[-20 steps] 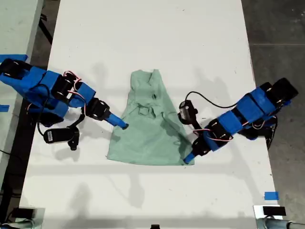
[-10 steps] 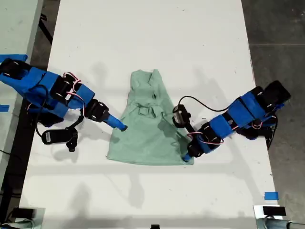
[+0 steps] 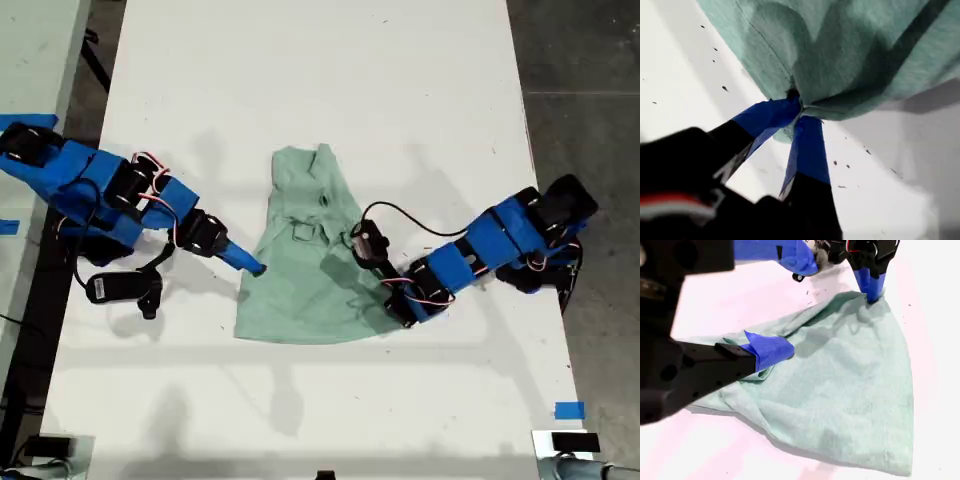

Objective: Fold tshirt

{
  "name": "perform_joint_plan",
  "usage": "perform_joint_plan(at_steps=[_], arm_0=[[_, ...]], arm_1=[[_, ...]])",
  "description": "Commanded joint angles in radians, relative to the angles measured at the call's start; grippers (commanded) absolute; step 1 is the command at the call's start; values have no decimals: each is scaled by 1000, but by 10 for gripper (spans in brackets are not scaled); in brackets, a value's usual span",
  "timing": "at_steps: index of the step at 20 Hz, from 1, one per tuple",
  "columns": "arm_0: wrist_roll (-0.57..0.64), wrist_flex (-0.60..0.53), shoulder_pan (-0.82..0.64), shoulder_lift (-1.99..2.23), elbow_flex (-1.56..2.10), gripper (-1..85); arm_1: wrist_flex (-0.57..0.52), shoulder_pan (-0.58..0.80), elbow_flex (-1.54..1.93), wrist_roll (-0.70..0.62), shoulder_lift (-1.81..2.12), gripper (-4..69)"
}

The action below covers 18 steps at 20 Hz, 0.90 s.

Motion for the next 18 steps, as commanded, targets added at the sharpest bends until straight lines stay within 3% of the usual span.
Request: perform_joint_plan(at_steps=[1,3,8,11,14,18], arm_0=[[-12,2,20,21,-14,237],[-14,2,23,21,-12,238],[-14,5,31,23,-11,238],[-14,5,31,23,-9,239],[-5,-6,25,21,-8,239],[0,-6,23,21,-5,239]], arm_1=[[245,-29,-262,-26,40,-15],[328,-23,-425,-52,26,-15],[322,12,-781,-104,-156,-15],[209,26,-910,-52,-314,-15],[3,66,-916,3,-411,-15],[-37,91,-968,21,-448,-15]])
